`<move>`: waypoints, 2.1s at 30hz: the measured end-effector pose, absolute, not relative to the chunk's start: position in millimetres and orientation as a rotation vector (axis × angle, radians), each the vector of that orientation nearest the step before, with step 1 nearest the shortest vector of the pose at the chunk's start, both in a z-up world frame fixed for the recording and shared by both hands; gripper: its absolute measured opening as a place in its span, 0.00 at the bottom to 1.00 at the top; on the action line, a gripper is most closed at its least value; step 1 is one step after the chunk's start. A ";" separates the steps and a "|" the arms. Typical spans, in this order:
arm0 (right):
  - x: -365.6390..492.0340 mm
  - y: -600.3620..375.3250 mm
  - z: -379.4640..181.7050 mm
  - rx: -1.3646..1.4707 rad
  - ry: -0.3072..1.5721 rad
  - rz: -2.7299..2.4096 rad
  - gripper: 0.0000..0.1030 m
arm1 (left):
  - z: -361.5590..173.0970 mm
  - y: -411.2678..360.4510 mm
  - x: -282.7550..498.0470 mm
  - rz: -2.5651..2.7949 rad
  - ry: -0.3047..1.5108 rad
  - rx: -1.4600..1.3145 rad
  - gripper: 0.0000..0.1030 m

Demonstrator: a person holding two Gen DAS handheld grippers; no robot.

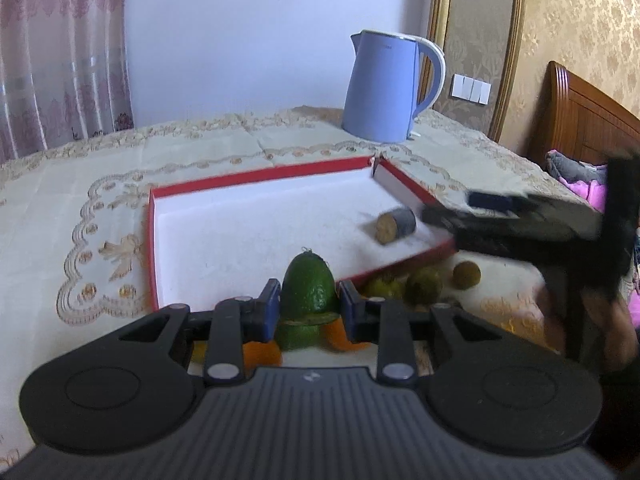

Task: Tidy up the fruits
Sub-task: 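Carry the dark piece and the avocado into the red tray and release both, then move the left tool onto the tangerine and close its fingers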

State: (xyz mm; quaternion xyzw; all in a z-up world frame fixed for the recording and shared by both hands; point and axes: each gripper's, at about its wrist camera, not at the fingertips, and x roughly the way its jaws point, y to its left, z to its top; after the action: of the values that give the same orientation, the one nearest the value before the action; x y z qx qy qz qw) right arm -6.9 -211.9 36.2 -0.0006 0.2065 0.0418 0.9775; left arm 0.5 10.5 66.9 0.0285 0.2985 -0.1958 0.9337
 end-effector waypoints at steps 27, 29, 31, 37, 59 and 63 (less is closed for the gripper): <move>-41.2 -267.9 11.8 0.217 0.352 0.012 0.85 | 39.6 4.1 119.2 -0.178 0.707 0.066 0.39; -42.6 -269.5 11.7 0.228 0.347 0.018 0.85 | 43.9 4.8 111.8 -0.157 0.669 0.082 0.65; -42.0 -270.1 11.6 0.230 0.351 0.015 0.85 | 52.2 7.5 98.6 -0.127 0.612 0.096 0.82; -41.9 -268.9 11.3 0.223 0.354 0.010 0.85 | 75.3 28.4 49.4 -0.125 0.521 0.045 0.87; -42.6 -270.8 11.6 0.234 0.366 -0.020 0.97 | 27.6 32.3 -27.8 -0.161 0.609 0.049 0.75; -42.3 -271.2 11.4 0.237 0.368 -0.021 0.97 | 19.7 27.5 -21.0 -0.164 0.650 0.051 0.65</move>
State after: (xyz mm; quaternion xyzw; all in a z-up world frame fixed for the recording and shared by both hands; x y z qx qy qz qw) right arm -42.3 -271.2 11.4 0.1178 0.1827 -0.0103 0.9760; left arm -21.0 27.5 19.7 0.0252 0.3187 -0.0804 0.9441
